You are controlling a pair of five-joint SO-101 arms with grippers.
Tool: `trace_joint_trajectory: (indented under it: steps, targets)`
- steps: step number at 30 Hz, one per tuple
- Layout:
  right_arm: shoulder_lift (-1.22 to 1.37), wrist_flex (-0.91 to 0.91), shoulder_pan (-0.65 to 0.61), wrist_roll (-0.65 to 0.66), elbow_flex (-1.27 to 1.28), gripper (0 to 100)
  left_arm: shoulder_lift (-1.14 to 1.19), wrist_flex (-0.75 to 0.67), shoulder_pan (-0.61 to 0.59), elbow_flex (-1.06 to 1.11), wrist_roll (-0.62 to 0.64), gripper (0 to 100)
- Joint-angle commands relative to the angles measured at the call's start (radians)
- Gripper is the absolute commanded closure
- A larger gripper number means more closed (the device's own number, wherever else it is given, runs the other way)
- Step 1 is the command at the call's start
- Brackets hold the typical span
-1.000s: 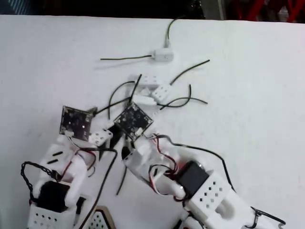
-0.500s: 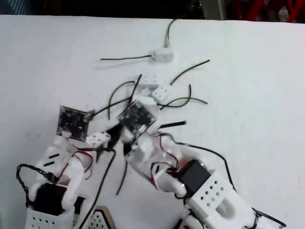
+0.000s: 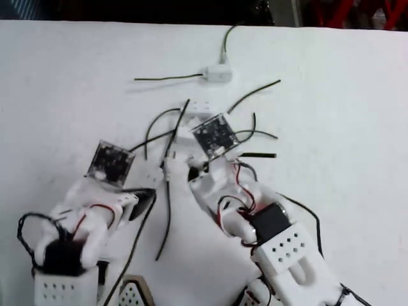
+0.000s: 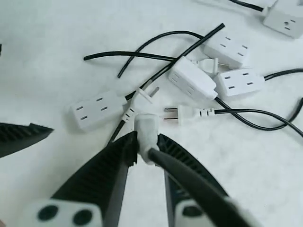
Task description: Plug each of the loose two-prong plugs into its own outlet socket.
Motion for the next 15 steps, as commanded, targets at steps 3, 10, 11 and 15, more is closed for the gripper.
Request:
trace_joint_trajectory:
  steps: [3, 10, 11, 15]
  targets:
    - [-0.007, -0.107, 0.064, -0.009, 0.058, 98.1, 0.404, -0.005, -0.008, -0.18, -0.083, 63]
    - [-0.007, -0.131, 0.12, -0.02, 0.083, 98.1, 0.849, -0.077, -0.005, -0.37, -0.164, 63]
    - [-0.007, -0.131, 0.127, -0.04, 0.083, 98.1, 0.908, -0.098, -0.005, -0.385, -0.172, 63]
    - [-0.007, -0.131, 0.131, -0.058, 0.083, 98.1, 1.13, -0.173, 0.019, -0.434, -0.198, 63]
